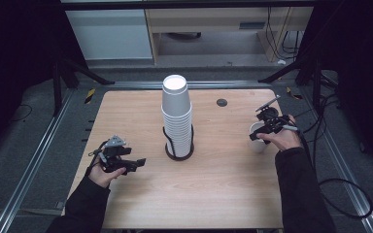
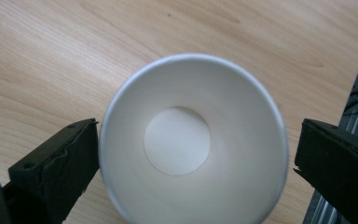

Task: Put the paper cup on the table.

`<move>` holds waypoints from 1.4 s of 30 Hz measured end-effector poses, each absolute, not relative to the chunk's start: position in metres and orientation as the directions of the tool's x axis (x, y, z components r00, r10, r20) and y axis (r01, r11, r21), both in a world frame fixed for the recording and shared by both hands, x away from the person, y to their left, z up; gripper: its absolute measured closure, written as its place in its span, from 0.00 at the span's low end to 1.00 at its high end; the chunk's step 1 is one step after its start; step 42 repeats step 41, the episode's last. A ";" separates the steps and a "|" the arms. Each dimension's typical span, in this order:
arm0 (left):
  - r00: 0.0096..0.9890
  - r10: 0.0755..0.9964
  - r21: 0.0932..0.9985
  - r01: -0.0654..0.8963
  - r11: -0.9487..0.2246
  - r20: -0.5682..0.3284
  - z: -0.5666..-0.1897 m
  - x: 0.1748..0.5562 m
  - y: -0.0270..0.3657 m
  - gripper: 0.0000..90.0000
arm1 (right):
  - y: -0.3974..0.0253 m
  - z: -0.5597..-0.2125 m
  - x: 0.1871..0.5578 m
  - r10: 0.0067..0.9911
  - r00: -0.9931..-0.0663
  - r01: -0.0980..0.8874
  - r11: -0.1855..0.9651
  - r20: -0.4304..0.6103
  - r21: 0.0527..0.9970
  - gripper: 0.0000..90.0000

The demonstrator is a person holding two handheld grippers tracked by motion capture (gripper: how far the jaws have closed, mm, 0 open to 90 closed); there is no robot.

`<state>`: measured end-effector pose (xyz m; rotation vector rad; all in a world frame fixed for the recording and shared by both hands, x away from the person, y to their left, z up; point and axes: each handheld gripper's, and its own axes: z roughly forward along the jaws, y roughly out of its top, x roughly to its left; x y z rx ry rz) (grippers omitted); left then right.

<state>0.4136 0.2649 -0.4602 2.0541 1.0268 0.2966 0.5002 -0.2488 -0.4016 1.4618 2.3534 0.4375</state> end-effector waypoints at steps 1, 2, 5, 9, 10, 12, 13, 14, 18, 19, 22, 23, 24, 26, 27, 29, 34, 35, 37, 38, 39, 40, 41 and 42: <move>0.643 0.754 0.748 0.566 -0.348 -0.136 -0.460 0.414 0.265 0.18 | -0.249 -0.399 0.498 0.901 -0.418 0.794 0.425 -0.116 0.435 0.01; 0.642 0.755 0.747 0.567 -0.347 -0.136 -0.460 0.414 0.265 0.18 | -0.249 -0.396 0.496 0.902 -0.417 0.791 0.422 -0.115 0.444 0.01; 0.642 0.755 0.747 0.566 -0.347 -0.135 -0.460 0.414 0.265 0.18 | -0.250 -0.388 0.489 0.902 -0.415 0.773 0.417 -0.117 0.478 0.01; 0.642 0.754 0.747 0.567 -0.347 -0.138 -0.461 0.413 0.264 0.18 | -0.251 -0.380 0.477 0.905 -0.407 0.747 0.407 -0.122 0.526 0.01; 0.643 0.754 0.747 0.566 -0.349 -0.135 -0.461 0.413 0.264 0.18 | -0.251 -0.379 0.474 0.906 -0.404 0.742 0.404 -0.125 0.535 0.01; 0.642 0.755 0.747 0.566 -0.349 -0.134 -0.461 0.413 0.264 0.18 | -0.251 -0.377 0.466 0.917 -0.379 0.737 0.382 -0.127 0.557 0.02; 0.642 0.755 0.747 0.566 -0.349 -0.133 -0.461 0.413 0.264 0.18 | -0.251 -0.376 0.462 0.916 -0.378 0.729 0.384 -0.133 0.567 0.01; 0.641 0.756 0.747 0.567 -0.347 -0.135 -0.461 0.413 0.264 0.18 | -0.250 -0.375 0.458 0.915 -0.377 0.716 0.385 -0.143 0.582 0.01; 0.639 0.758 0.749 0.565 -0.345 -0.132 -0.460 0.413 0.265 0.18 | -0.248 -0.375 0.437 0.919 -0.364 0.656 0.367 -0.150 0.659 0.01; 0.638 0.758 0.750 0.564 -0.345 -0.131 -0.460 0.413 0.265 0.18 | -0.248 -0.375 0.431 0.922 -0.357 0.645 0.357 -0.147 0.676 0.02; 0.637 0.760 0.755 0.559 -0.342 -0.128 -0.459 0.413 0.265 0.17 | -0.247 -0.380 0.417 0.929 -0.353 0.621 0.321 -0.111 0.715 0.01; 0.635 0.762 0.761 0.555 -0.336 -0.127 -0.459 0.413 0.265 0.17 | -0.247 -0.383 0.412 0.929 -0.354 0.610 0.320 -0.112 0.725 0.01; 0.635 0.762 0.763 0.553 -0.334 -0.126 -0.458 0.412 0.266 0.17 | -0.247 -0.385 0.408 0.929 -0.353 0.598 0.316 -0.112 0.737 0.01; 0.631 0.765 0.767 0.554 -0.325 -0.131 -0.457 0.412 0.267 0.17 | -0.248 -0.390 0.400 0.932 -0.345 0.572 0.304 -0.113 0.762 0.01; 0.629 0.766 0.767 0.553 -0.325 -0.129 -0.457 0.412 0.267 0.17 | -0.249 -0.392 0.397 0.930 -0.348 0.566 0.306 -0.115 0.765 0.01; 0.627 0.768 0.766 0.557 -0.323 -0.132 -0.457 0.412 0.267 0.17 | -0.251 -0.397 0.390 0.935 -0.335 0.547 0.296 -0.119 0.783 0.01; 0.630 0.766 0.763 0.556 -0.329 -0.128 -0.459 0.413 0.266 0.17 | -0.256 -0.415 0.372 0.940 -0.326 0.535 0.274 -0.104 0.800 0.00; 0.630 0.766 0.763 0.556 -0.330 -0.128 -0.459 0.413 0.266 0.17 | -0.257 -0.419 0.369 0.942 -0.318 0.524 0.266 -0.104 0.809 0.00; 0.629 0.767 0.761 0.558 -0.330 -0.127 -0.460 0.413 0.267 0.17 | -0.258 -0.427 0.364 0.948 -0.302 0.522 0.252 -0.100 0.815 0.00; 0.628 0.768 0.761 0.558 -0.331 -0.127 -0.460 0.413 0.267 0.17 | -0.259 -0.430 0.362 0.951 -0.293 0.517 0.243 -0.097 0.821 0.00; 0.627 0.769 0.761 0.558 -0.331 -0.125 -0.460 0.413 0.267 0.17 | -0.258 -0.432 0.361 0.951 -0.288 0.519 0.250 -0.108 0.818 0.00; 0.626 0.770 0.761 0.558 -0.331 -0.124 -0.460 0.413 0.268 0.17 | -0.258 -0.435 0.359 0.953 -0.283 0.509 0.247 -0.110 0.824 0.00; 0.625 0.771 0.762 0.557 -0.330 -0.124 -0.460 0.414 0.268 0.17 | -0.258 -0.437 0.357 0.954 -0.281 0.506 0.240 -0.104 0.828 0.00; 0.625 0.771 0.762 0.557 -0.330 -0.124 -0.460 0.414 0.268 0.17 | -0.258 -0.437 0.357 0.954 -0.281 0.506 0.240 -0.104 0.828 0.00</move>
